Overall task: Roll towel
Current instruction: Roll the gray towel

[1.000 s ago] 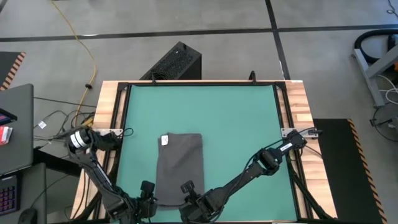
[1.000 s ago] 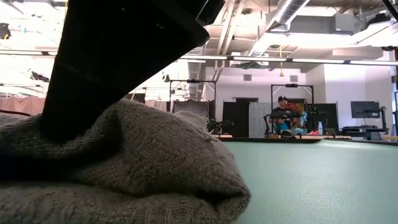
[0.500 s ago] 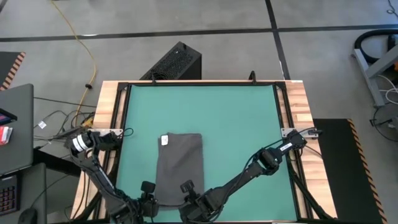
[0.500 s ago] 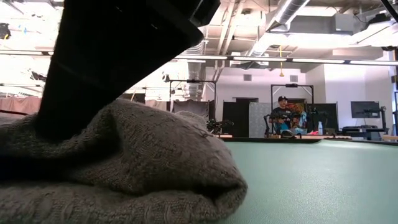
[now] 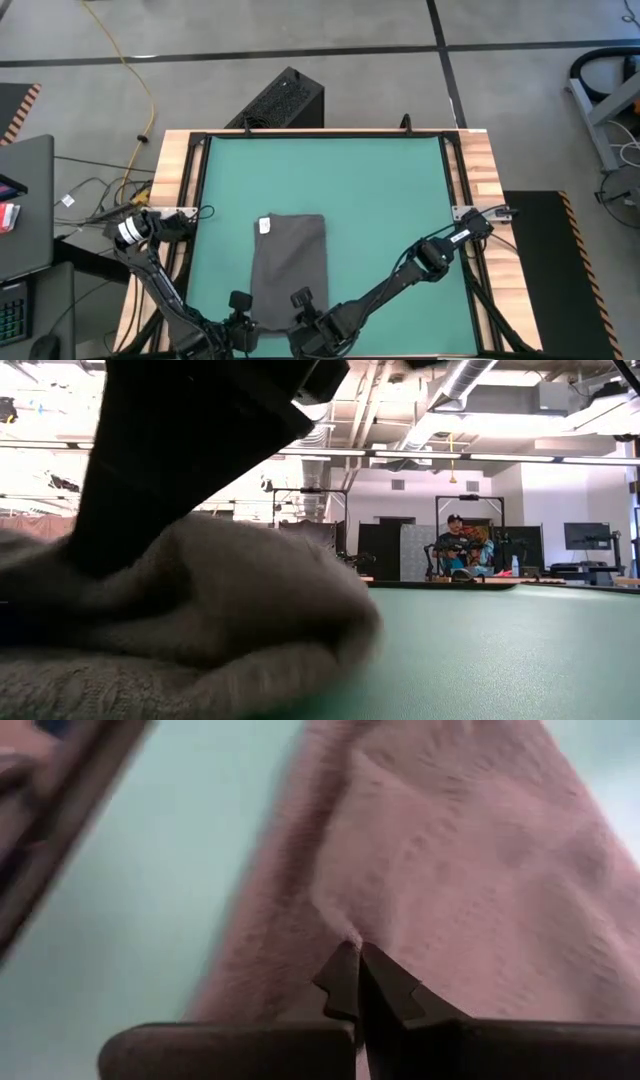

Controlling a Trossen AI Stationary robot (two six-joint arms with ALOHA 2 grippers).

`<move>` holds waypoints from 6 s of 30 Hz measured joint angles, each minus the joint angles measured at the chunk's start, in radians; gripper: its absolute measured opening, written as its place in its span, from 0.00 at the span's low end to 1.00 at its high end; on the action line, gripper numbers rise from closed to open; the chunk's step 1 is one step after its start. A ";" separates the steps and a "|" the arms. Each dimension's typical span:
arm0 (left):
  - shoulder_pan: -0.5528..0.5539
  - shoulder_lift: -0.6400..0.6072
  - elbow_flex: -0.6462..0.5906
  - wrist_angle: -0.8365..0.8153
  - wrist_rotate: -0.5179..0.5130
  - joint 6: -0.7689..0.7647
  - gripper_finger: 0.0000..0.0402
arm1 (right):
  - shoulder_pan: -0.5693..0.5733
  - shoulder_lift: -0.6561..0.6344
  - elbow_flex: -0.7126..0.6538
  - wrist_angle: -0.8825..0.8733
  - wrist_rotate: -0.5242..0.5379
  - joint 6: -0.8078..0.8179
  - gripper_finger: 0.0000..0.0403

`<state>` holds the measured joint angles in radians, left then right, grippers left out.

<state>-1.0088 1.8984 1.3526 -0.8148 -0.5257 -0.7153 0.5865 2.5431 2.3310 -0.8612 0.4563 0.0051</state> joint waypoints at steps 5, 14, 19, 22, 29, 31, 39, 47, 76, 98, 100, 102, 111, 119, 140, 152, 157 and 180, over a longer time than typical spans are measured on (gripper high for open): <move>0.001 0.001 0.050 0.029 -0.070 0.000 0.00 | 0.000 0.000 0.003 -0.041 0.098 0.066 0.05; -0.005 0.084 0.048 0.041 -0.012 -0.016 0.00 | 0.035 0.000 0.003 -0.052 0.162 0.118 0.05; -0.005 0.110 0.048 0.053 0.001 -0.032 0.00 | 0.055 0.000 0.003 -0.066 0.191 0.128 0.05; -0.006 0.117 0.048 0.056 0.005 -0.040 0.00 | 0.057 0.000 0.003 -0.073 0.233 0.131 0.05; -0.011 0.117 0.048 0.080 0.016 -0.043 0.00 | 0.072 0.000 0.003 -0.080 0.294 0.134 0.05; -0.011 0.117 0.048 0.079 0.025 -0.052 0.00 | 0.075 0.000 0.003 -0.090 0.284 0.143 0.05; -0.013 0.117 0.048 0.046 0.023 -0.067 0.00 | 0.094 -0.008 0.003 -0.130 0.218 0.068 0.07; -0.011 0.117 0.049 0.052 -0.012 -0.056 0.00 | 0.084 -0.083 0.006 -0.162 -0.040 0.049 0.10; -0.019 0.116 0.049 0.079 -0.004 -0.070 0.00 | 0.142 -0.160 0.002 -0.370 -0.057 0.241 0.43; -0.026 0.116 0.048 0.118 -0.076 -0.073 0.00 | 0.165 -0.099 -0.149 -0.288 0.400 0.459 0.40; -0.025 0.116 0.048 0.116 -0.086 -0.077 0.00 | 0.152 -0.121 -0.150 -0.234 0.309 0.455 0.37; -0.025 0.116 0.048 0.117 -0.089 -0.079 0.00 | 0.149 -0.141 -0.145 -0.132 0.207 0.427 0.34; -0.025 0.116 0.048 0.118 -0.110 -0.098 0.00 | 0.189 -0.107 -0.148 -0.053 0.224 0.547 0.35; -0.025 0.116 0.048 0.124 -0.114 -0.101 0.00 | 0.166 -0.086 -0.146 -0.057 0.225 0.648 0.48; -0.025 0.116 0.048 0.126 -0.108 -0.101 0.00 | 0.170 -0.051 -0.148 -0.148 0.178 0.728 0.18; -0.083 0.116 0.048 0.136 -0.021 -0.174 0.00 | 0.193 -0.052 -0.147 -0.161 0.201 0.739 0.13; -0.083 0.116 0.048 0.165 -0.091 -0.144 0.00 | 0.186 -0.052 -0.147 -0.160 0.196 0.739 0.13; -0.041 0.116 0.091 0.272 0.017 0.084 0.34 | 0.177 -0.051 -0.147 -0.200 0.167 0.758 0.11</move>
<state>-1.0495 2.0140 1.4432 -0.5432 -0.5088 -0.6317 0.7639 2.4920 2.1838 -1.0607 0.6235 0.7628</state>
